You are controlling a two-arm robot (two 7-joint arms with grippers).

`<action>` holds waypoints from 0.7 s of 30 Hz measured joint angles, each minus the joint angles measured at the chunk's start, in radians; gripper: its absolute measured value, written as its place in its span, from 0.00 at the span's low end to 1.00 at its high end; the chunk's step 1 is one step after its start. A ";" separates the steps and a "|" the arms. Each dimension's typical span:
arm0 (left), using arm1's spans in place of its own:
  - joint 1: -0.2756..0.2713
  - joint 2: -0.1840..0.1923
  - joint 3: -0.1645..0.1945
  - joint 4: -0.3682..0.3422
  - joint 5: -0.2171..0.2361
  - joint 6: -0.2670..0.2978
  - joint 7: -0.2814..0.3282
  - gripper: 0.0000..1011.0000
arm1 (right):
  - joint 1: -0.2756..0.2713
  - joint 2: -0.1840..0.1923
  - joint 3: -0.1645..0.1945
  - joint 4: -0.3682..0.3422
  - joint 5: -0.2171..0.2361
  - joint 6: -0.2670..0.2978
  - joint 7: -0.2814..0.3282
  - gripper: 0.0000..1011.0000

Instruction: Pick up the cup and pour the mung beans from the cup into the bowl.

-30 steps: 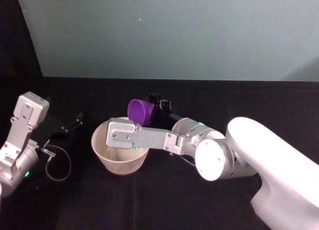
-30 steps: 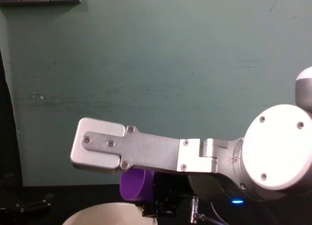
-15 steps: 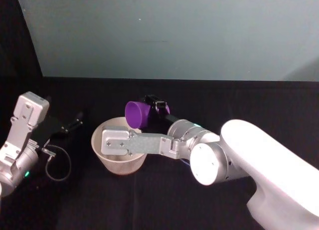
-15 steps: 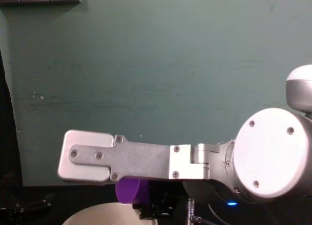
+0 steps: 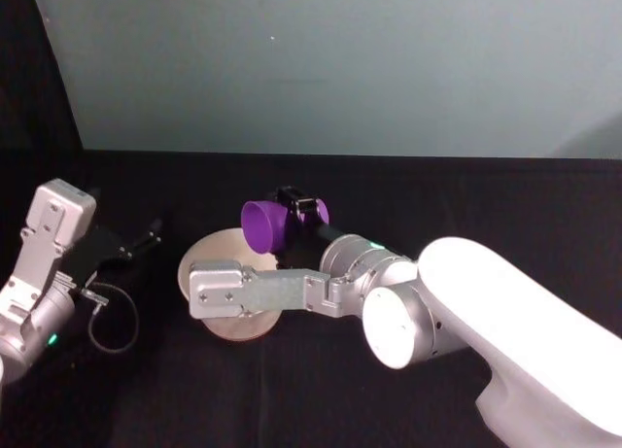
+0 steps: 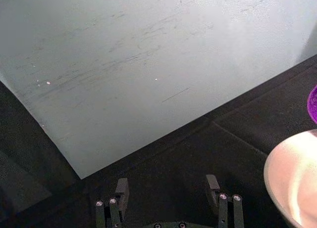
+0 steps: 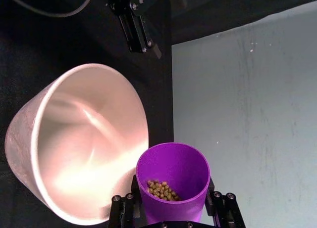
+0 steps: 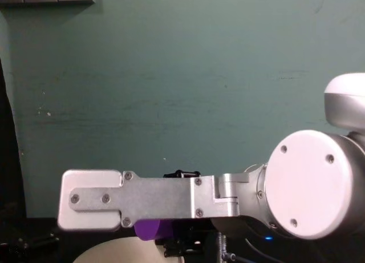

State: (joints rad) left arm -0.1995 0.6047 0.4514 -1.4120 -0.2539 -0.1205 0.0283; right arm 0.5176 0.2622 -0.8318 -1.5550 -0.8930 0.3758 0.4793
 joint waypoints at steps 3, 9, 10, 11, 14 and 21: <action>0.000 0.000 0.000 0.000 0.000 0.000 0.000 1.00 | 0.000 0.000 -0.001 -0.003 -0.015 -0.003 0.005 0.71; 0.000 0.000 0.000 0.000 0.000 0.000 0.000 1.00 | -0.002 -0.002 -0.005 -0.006 -0.043 -0.009 0.010 0.71; 0.000 0.000 0.000 0.000 0.000 0.000 0.000 1.00 | -0.002 -0.002 -0.008 -0.006 -0.053 -0.011 0.011 0.71; 0.000 0.000 0.000 0.000 0.000 0.000 0.000 1.00 | -0.002 -0.002 -0.009 -0.007 -0.057 -0.012 0.012 0.71; 0.000 0.000 0.000 0.000 0.000 0.000 0.000 1.00 | -0.003 -0.002 -0.011 -0.009 -0.074 -0.014 0.016 0.71; 0.000 0.000 0.000 0.000 0.000 0.000 0.000 1.00 | -0.005 -0.005 -0.012 -0.011 -0.104 -0.023 0.032 0.71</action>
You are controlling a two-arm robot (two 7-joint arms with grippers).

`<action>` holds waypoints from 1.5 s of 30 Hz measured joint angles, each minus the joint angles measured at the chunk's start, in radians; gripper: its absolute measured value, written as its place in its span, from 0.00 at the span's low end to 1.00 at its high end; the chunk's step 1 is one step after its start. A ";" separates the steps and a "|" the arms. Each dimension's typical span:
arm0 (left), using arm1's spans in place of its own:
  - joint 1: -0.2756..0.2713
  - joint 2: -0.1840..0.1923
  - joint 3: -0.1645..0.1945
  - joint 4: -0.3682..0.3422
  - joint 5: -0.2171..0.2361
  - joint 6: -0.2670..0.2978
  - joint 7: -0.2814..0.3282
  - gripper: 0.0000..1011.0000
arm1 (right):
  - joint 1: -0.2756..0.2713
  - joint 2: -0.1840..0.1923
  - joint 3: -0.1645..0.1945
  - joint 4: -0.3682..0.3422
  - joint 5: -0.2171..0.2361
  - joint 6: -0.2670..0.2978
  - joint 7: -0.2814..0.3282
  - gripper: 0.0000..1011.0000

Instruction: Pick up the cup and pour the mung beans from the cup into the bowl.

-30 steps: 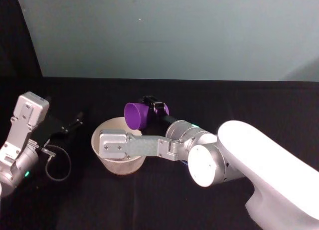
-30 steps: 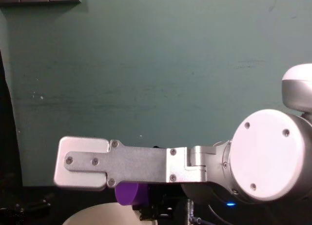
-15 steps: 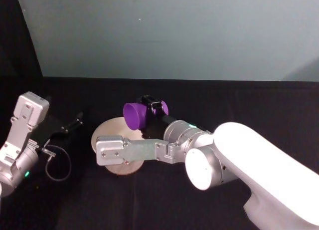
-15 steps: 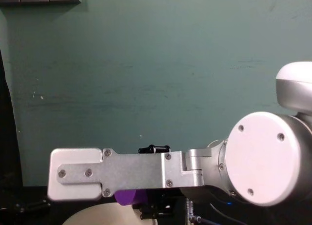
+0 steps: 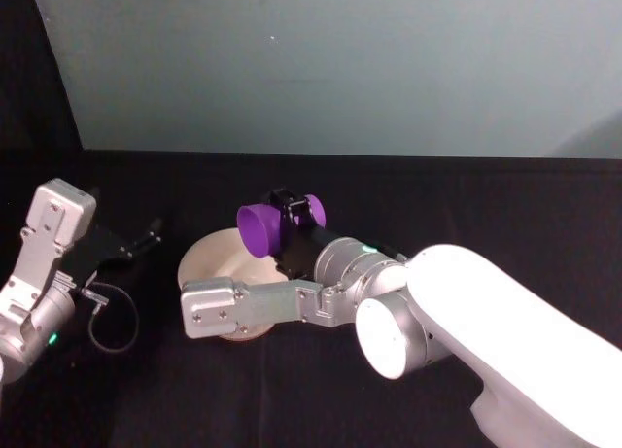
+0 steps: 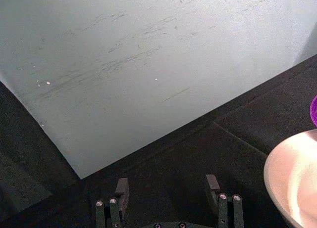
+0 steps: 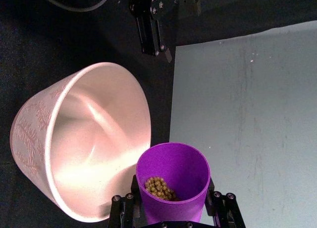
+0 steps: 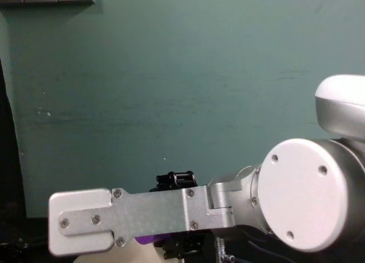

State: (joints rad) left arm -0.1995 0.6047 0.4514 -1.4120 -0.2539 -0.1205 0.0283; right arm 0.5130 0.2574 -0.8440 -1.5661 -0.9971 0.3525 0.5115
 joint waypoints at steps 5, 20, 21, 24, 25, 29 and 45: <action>0.000 0.000 0.000 0.000 0.000 0.000 0.000 1.00 | -0.002 -0.001 0.000 -0.003 -0.019 -0.005 0.010 0.71; 0.000 0.000 0.000 0.000 0.000 0.000 0.000 1.00 | -0.006 -0.004 -0.004 -0.013 -0.093 -0.021 0.040 0.71; 0.000 0.000 0.000 0.000 0.000 0.000 0.000 1.00 | -0.007 -0.005 -0.004 -0.013 -0.101 -0.023 0.041 0.71; 0.000 0.000 0.000 0.000 0.000 0.000 0.000 1.00 | -0.008 -0.007 -0.004 -0.013 -0.111 -0.025 0.044 0.71; 0.000 0.000 0.000 0.000 0.000 0.000 0.000 1.00 | -0.009 -0.008 -0.005 -0.013 -0.118 -0.027 0.046 0.71; 0.000 0.000 0.000 0.000 0.000 0.000 0.000 1.00 | -0.009 -0.010 -0.007 -0.013 -0.136 -0.031 0.050 0.71; 0.000 0.000 0.000 0.000 0.000 0.000 0.000 1.00 | -0.012 -0.019 -0.019 -0.018 -0.192 -0.037 0.065 0.71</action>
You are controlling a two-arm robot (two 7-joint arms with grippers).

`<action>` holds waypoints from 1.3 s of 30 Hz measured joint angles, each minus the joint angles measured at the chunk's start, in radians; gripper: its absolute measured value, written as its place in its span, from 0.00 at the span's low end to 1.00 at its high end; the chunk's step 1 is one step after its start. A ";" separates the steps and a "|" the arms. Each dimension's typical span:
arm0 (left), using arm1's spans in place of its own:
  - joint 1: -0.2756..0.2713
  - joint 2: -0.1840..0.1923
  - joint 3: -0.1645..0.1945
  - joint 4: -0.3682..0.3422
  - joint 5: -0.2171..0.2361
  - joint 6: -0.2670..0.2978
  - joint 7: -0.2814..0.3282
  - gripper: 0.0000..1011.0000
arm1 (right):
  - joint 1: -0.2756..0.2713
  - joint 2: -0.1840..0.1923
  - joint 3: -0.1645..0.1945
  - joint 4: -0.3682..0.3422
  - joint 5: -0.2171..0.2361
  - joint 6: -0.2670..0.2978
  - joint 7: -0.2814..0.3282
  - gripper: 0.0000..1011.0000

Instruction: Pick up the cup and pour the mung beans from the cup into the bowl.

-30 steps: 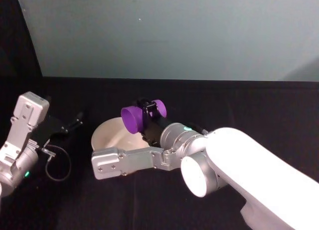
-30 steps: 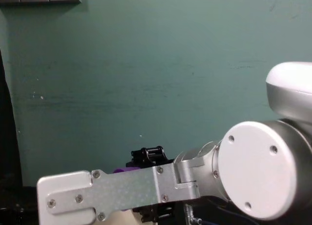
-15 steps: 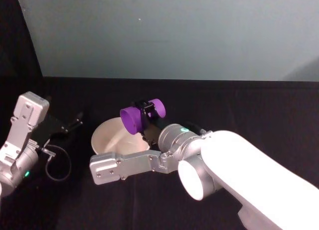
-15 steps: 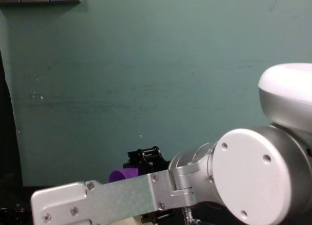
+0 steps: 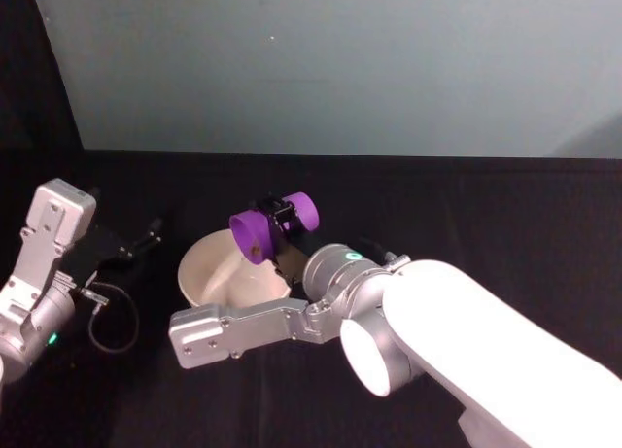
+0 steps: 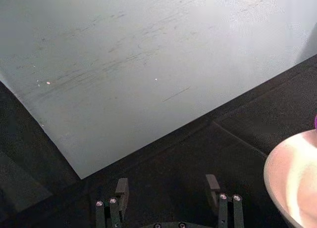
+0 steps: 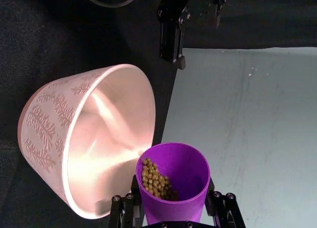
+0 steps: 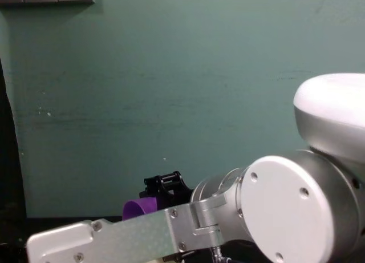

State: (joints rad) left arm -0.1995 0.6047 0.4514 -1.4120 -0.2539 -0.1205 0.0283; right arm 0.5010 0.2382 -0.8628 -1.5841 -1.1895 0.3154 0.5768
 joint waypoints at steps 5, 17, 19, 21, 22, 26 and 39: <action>0.000 0.000 0.000 0.000 0.000 0.000 0.000 1.00 | -0.003 -0.002 -0.002 -0.004 -0.008 -0.002 0.003 0.71; 0.000 0.000 0.000 0.000 0.000 0.000 0.000 1.00 | -0.009 0.001 -0.010 -0.020 -0.043 0.003 0.017 0.71; 0.000 0.000 0.000 0.000 0.000 0.000 0.000 1.00 | -0.010 0.002 -0.010 -0.021 -0.046 0.003 0.019 0.71; 0.000 0.000 0.000 0.000 0.000 0.000 0.000 1.00 | -0.010 0.003 -0.010 -0.024 -0.048 0.003 0.022 0.71; 0.000 0.000 0.000 0.000 0.000 0.000 0.000 1.00 | -0.011 0.003 -0.010 -0.025 -0.050 0.003 0.023 0.71; 0.000 0.000 0.000 0.000 0.000 0.000 0.000 1.00 | -0.012 0.003 -0.009 -0.027 -0.052 0.002 0.026 0.71; 0.000 0.000 0.000 0.000 0.000 0.000 0.000 1.00 | -0.005 0.000 -0.026 -0.020 -0.084 0.001 0.046 0.71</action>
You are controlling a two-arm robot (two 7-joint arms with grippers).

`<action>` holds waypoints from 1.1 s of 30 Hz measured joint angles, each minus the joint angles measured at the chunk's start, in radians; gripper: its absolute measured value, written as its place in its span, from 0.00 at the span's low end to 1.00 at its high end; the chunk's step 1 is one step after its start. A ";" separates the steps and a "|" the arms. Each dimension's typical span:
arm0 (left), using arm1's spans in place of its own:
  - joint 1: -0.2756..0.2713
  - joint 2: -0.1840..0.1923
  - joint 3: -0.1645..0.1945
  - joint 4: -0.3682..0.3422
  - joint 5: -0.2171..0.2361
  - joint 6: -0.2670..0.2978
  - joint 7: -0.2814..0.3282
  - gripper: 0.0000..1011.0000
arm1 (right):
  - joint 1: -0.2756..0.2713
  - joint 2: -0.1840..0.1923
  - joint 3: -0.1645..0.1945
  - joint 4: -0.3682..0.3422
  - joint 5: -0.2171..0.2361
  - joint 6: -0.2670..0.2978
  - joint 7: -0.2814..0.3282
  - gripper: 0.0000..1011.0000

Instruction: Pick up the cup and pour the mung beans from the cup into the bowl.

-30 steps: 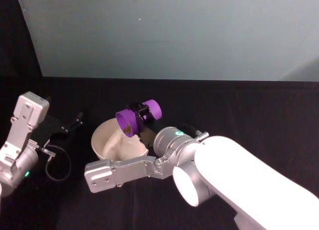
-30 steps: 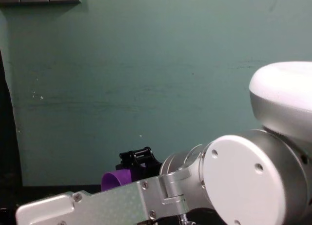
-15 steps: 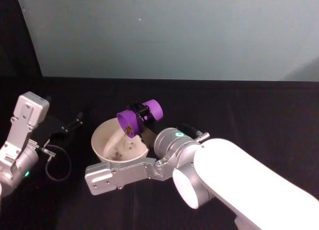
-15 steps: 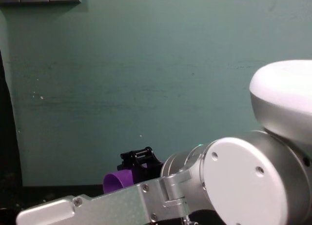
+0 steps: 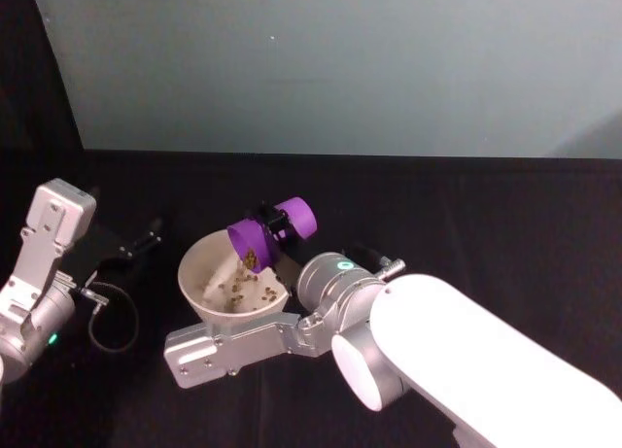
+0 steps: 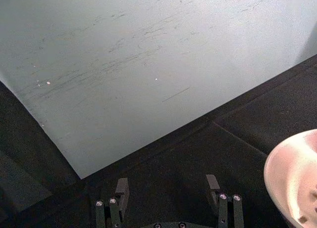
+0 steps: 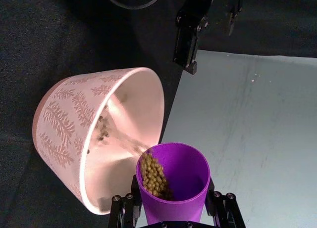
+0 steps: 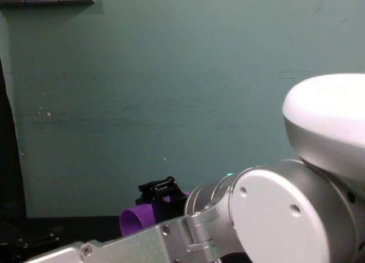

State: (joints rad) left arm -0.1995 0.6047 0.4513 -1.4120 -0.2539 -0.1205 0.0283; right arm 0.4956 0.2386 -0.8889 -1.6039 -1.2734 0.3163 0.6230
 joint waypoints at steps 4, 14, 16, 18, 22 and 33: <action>0.000 0.000 0.000 0.000 0.000 0.000 0.000 1.00 | 0.003 0.000 -0.004 0.002 -0.011 -0.001 0.001 0.71; 0.000 0.000 0.000 0.000 0.000 0.000 0.000 1.00 | 0.010 -0.002 -0.018 0.011 -0.040 -0.001 0.007 0.71; 0.000 0.000 0.000 0.000 0.000 0.000 0.000 1.00 | 0.011 -0.002 -0.020 0.012 -0.047 -0.001 0.007 0.71; 0.000 0.000 0.000 0.000 0.000 0.000 0.000 1.00 | 0.011 -0.002 -0.021 0.013 -0.050 -0.002 0.007 0.71; 0.000 0.000 0.000 0.000 0.000 0.000 0.000 1.00 | 0.012 -0.003 -0.023 0.015 -0.054 -0.006 0.004 0.71; 0.000 0.000 0.000 0.000 0.000 0.000 0.000 1.00 | 0.014 -0.004 -0.033 0.021 -0.069 -0.012 -0.001 0.71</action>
State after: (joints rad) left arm -0.1995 0.6047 0.4514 -1.4120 -0.2539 -0.1205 0.0283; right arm 0.5095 0.2347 -0.9215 -1.5828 -1.3423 0.3040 0.6222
